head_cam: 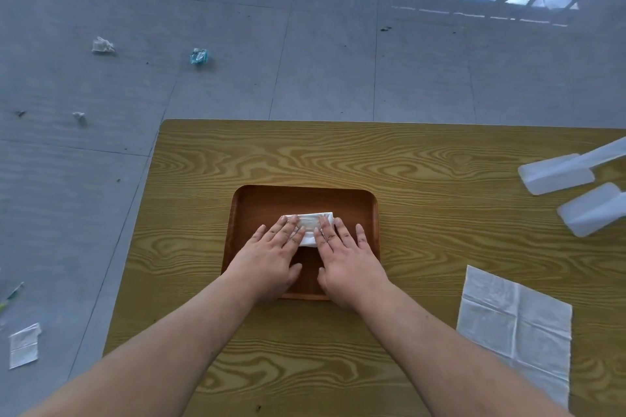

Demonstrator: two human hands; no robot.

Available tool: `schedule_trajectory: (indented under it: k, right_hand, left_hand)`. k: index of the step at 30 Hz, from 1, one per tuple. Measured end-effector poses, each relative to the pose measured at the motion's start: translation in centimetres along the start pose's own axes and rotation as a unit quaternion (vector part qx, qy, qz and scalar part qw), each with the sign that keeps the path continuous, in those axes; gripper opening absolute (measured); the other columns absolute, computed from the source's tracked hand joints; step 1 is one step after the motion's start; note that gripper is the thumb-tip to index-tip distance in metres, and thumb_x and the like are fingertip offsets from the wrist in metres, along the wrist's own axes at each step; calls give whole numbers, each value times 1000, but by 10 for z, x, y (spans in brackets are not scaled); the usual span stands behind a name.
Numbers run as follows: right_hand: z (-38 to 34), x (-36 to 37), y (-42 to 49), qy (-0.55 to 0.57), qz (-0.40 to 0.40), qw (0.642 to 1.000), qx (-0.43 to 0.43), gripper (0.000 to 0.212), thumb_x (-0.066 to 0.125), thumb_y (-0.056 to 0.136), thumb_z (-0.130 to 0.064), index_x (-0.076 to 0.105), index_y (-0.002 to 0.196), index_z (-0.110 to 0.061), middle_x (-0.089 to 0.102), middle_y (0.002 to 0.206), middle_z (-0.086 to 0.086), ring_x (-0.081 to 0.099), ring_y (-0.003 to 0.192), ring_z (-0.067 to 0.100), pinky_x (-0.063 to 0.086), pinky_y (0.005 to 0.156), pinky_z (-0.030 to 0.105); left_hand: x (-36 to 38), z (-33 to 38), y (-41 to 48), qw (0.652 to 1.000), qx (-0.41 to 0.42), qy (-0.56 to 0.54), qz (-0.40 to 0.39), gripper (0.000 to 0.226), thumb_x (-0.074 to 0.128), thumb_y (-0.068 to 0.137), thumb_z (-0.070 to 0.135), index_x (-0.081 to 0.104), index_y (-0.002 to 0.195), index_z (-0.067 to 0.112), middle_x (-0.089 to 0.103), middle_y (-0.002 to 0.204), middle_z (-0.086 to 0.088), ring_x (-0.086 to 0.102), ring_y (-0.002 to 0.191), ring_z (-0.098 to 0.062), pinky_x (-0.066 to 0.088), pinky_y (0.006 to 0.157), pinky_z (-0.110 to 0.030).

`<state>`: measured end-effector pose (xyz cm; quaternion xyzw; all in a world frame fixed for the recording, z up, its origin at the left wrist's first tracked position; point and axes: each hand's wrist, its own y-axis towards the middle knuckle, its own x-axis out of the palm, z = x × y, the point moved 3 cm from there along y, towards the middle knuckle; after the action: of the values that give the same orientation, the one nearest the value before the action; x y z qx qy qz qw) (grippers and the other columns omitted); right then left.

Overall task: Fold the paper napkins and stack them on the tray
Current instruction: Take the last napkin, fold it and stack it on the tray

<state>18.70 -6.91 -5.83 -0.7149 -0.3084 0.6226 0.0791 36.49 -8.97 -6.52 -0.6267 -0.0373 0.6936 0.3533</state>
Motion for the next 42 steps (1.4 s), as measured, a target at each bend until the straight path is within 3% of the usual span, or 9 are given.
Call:
schedule_trajectory:
  k: [5,10,16,20,24,27,31,36,42]
  right_hand:
    - [8,-28,-9,88,60,994,22,72,43,99,-34,19,165,-18,11,176,6,-6,161,32,-1,130,53]
    - [63,-38,-58,133,129,979,87,69,46,100,-37,23,164,-25,18,174,7,7,161,30,7,130,49]
    - [146,-16,-147,168,166,949,208,57,47,97,-38,45,151,-19,53,150,5,46,135,27,39,114,42]
    - [189,16,-209,183,183,924,283,58,48,97,-42,45,150,-21,50,152,2,44,136,26,40,111,41]
    - [219,52,-254,180,149,915,328,76,44,99,-53,18,164,-23,19,172,9,13,158,35,15,127,52]
    - [234,74,-277,185,131,912,342,80,39,100,-57,8,166,-25,8,175,9,0,161,35,4,128,54]
    - [243,93,-293,199,126,908,346,78,39,100,-57,11,166,-25,8,175,7,-1,161,33,4,128,52]
    - [246,98,-293,222,162,896,349,74,44,99,-55,22,162,-25,22,172,7,11,160,33,11,129,50]
    - [250,95,-283,235,188,891,341,62,49,98,-50,44,152,-20,43,159,3,33,151,27,30,121,42]
  left_hand:
    - [-23,23,6,998,-46,-24,45,70,37,101,60,29,162,25,16,175,-1,10,161,-20,7,129,-45]
    - [-55,78,26,996,2,-4,86,62,43,101,58,40,155,28,28,171,0,24,157,-22,19,127,-43]
    - [-76,196,58,988,109,86,60,40,46,98,49,57,128,25,67,123,-1,66,106,-25,54,86,-39]
    - [-62,270,83,980,181,87,-1,51,51,98,48,52,144,26,59,142,-2,56,129,-24,50,104,-40]
    - [-38,331,95,952,275,129,-25,70,51,97,57,31,159,34,26,172,0,27,155,-26,28,123,-45]
    - [-15,367,102,922,341,178,-41,76,52,98,59,21,163,36,10,176,0,10,161,-23,10,129,-45]
    - [14,395,110,893,384,220,-79,76,54,98,59,18,163,41,-2,177,1,-3,162,-20,0,130,-46]
    - [23,393,116,919,321,220,-63,80,45,96,69,9,163,43,-5,177,0,-4,162,-20,7,130,-52]
    - [11,373,118,951,228,206,-12,79,29,95,77,20,162,37,18,172,-5,26,152,-27,34,118,-47]
